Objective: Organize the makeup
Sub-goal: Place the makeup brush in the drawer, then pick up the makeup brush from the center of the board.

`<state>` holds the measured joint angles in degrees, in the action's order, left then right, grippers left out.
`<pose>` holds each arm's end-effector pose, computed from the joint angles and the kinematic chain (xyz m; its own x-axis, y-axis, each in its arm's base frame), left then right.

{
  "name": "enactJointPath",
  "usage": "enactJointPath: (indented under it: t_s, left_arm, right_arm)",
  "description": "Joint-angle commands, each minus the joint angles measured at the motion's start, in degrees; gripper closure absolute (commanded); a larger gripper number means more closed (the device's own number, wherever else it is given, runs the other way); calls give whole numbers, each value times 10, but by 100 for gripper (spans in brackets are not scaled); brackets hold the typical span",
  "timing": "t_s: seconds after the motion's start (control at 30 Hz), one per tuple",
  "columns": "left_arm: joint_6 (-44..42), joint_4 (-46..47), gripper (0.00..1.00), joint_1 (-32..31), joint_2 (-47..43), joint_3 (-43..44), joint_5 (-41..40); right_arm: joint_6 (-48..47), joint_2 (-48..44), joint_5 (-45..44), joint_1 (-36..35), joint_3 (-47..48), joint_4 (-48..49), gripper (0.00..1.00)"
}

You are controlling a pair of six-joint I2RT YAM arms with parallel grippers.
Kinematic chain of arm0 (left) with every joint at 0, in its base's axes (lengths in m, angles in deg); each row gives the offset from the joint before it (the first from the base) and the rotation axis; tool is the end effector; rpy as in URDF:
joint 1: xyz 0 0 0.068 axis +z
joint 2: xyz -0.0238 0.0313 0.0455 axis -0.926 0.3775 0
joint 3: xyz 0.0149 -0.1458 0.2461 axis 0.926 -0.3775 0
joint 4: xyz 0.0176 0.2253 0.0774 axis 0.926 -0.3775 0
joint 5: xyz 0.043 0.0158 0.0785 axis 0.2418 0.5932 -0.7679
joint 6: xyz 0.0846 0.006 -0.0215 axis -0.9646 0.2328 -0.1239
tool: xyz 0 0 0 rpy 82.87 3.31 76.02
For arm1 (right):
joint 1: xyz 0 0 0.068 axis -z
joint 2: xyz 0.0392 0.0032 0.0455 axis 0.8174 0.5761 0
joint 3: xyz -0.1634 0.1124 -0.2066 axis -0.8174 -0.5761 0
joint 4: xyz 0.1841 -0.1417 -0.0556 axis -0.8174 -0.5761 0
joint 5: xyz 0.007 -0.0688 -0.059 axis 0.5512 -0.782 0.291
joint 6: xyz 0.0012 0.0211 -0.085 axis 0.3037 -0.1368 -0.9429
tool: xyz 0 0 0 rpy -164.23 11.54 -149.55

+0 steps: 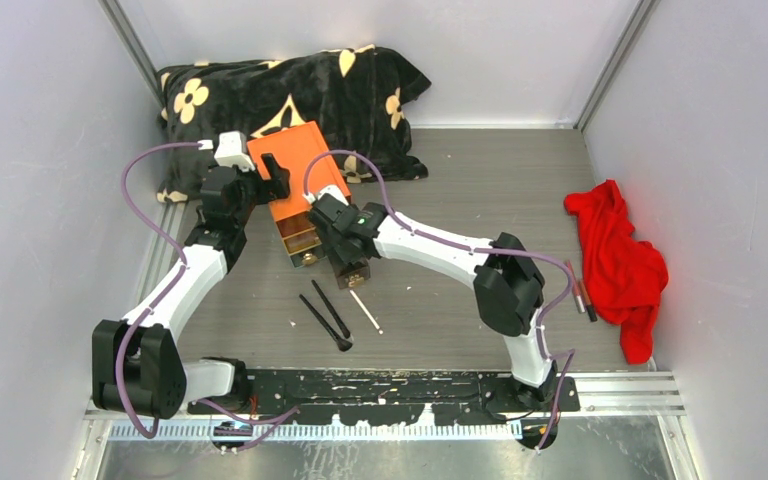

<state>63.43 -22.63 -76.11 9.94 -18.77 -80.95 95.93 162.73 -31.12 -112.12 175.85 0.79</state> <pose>0.3066 -0.0419 0.3125 -0.2197 -0.2474 -0.9437 0.0496 0.9632 -0.2641 0.2615 0.3548 0.2366 -0.6126 -0.5454 -0.5721 -0.5533 0.8127 -0.1824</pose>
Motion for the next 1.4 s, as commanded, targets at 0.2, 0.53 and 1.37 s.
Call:
enactJointPath:
  t_s: [0.2,0.53,1.37]
  left_arm:
    - [-40,-121,14,-1,10,-15,-13]
    - [-45,-118,14,0,16,-15,-19]
    - [-51,-126,14,-1,38,-8,-27]
  right_arm:
    - [26,-146,-9,-5,-95,14,41]
    - [17,-266,17,-17,-274,98,46]
    - [-6,-268,9,-135,-405,318,40]
